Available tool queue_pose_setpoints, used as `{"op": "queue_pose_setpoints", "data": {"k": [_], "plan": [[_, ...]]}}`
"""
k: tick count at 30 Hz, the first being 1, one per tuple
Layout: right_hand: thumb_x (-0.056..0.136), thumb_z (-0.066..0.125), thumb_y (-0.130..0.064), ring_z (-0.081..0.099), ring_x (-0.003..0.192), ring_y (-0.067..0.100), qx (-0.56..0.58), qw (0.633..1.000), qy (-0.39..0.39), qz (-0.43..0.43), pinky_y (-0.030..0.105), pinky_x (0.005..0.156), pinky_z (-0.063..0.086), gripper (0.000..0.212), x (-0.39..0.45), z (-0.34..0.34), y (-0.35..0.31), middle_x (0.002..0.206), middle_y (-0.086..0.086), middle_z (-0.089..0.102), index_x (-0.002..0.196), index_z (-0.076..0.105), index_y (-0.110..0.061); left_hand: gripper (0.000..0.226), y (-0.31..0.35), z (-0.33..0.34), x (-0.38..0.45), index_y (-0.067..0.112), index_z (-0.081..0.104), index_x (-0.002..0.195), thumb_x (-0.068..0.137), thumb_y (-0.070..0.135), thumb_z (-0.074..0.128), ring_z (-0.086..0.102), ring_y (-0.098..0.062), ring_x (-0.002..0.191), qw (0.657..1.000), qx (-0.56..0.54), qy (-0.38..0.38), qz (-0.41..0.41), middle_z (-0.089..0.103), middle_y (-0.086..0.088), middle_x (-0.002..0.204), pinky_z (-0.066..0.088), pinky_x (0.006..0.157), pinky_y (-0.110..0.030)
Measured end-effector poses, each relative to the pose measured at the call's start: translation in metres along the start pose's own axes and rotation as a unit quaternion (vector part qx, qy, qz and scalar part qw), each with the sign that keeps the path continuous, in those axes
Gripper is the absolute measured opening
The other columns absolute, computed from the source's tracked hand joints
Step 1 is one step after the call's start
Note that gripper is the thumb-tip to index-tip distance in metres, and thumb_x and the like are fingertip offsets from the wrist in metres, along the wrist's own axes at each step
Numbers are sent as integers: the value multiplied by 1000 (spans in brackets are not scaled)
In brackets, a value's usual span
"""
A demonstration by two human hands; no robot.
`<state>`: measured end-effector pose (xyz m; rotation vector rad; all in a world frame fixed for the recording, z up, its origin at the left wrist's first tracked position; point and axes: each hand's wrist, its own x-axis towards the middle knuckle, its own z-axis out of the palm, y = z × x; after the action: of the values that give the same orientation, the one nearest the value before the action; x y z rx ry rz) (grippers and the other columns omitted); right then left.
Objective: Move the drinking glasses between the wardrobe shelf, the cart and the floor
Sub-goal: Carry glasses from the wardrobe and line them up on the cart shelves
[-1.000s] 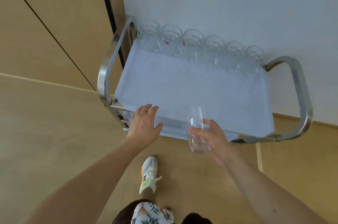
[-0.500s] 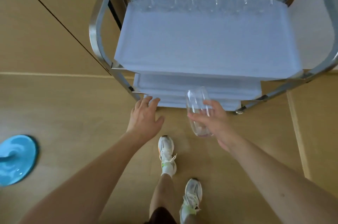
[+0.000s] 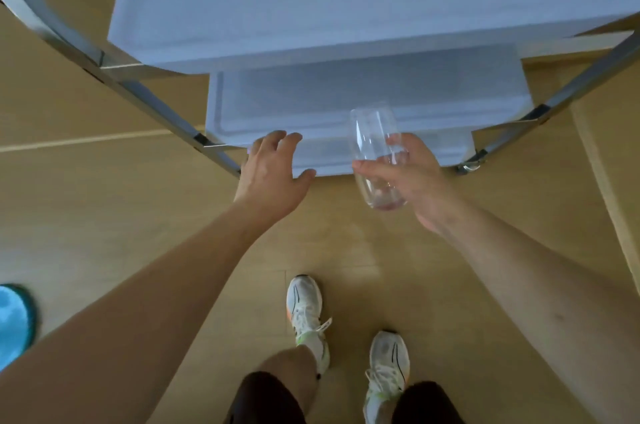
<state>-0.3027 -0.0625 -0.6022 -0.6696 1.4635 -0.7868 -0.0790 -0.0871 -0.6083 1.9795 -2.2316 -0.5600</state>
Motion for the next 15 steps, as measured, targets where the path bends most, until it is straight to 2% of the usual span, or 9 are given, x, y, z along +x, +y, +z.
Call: {"op": "queue_pose_setpoints", "data": {"k": [2,6,10,15], "plan": [[58,97,-35,75,88,17,1,1000,6,-19,37,57,60,87,21,0,16,123,7,63,131,50,-30,63,-5,23,13,16,48,147,92,38,69,36,-33,142,1000,5,9,14,45,-11,152,34,115,-53],[59,97,-37,75,73,14,6,999,-1,-53,37,58,60,83,59,1,31,119,7,65,128,51,-31,62,-15,58,43,16,47,148,94,39,67,36,-31,142,999,11,38,32,47,-10,152,34,115,-49],[60,97,-39,76,83,24,-13,994,-1,-105,38,58,60,73,96,0,34,110,4,69,119,54,-34,62,-21,86,83,15,49,146,93,44,67,37,-33,141,995,8,82,60,48,-11,150,33,115,-50],[59,96,-40,73,95,27,-41,983,24,-178,46,64,64,76,130,-3,34,110,3,70,123,55,-32,58,-20,110,124,11,56,141,93,42,67,41,-38,137,984,-5,153,87,53,-16,145,35,112,-53]]}}
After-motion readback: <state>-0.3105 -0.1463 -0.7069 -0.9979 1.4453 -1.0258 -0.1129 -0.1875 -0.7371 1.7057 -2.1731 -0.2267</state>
